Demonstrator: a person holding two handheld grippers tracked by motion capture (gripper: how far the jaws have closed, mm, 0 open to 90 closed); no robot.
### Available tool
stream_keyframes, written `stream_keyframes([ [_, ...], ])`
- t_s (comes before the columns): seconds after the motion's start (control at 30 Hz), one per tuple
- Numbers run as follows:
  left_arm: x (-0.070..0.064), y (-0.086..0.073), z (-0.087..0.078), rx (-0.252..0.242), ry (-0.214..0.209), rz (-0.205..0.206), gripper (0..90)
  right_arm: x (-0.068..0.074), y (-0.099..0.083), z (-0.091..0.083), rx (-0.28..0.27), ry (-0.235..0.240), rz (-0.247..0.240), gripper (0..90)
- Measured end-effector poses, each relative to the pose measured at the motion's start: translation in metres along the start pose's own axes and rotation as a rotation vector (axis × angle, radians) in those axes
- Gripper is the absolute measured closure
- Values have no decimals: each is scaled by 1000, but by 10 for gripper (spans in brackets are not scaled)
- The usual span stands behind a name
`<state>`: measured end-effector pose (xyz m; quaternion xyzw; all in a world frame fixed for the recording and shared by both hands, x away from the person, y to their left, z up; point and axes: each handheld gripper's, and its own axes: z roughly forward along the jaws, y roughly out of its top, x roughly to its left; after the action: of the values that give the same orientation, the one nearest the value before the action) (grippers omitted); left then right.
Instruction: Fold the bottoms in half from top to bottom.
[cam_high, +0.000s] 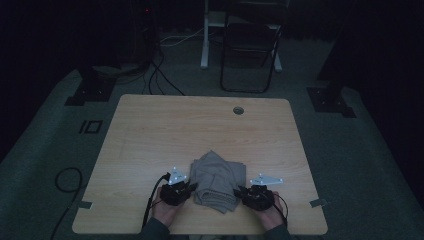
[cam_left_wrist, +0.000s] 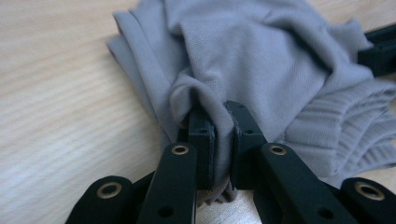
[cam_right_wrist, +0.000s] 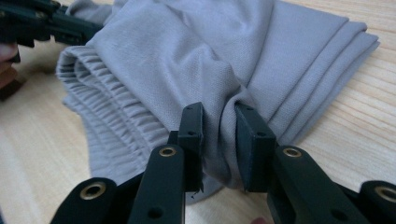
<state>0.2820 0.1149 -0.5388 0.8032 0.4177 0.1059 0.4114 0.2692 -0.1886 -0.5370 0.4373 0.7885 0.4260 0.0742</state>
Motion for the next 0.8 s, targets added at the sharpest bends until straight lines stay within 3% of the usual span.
stream_keyframes([
  [0.17,6,6,10,-9,17,6,824,-7,6,13,10,-9,5,749],
  [0.37,20,25,26,-16,81,0,824,-20,28,30,9,-75,-21,750],
  [0.53,36,45,41,-11,123,-42,819,-38,53,49,14,-121,-12,741],
  [0.67,37,49,27,-53,110,-57,778,-46,61,45,4,-101,7,730],
  [0.8,42,46,1,-108,106,-68,662,-48,59,20,-53,-27,-12,647],
])
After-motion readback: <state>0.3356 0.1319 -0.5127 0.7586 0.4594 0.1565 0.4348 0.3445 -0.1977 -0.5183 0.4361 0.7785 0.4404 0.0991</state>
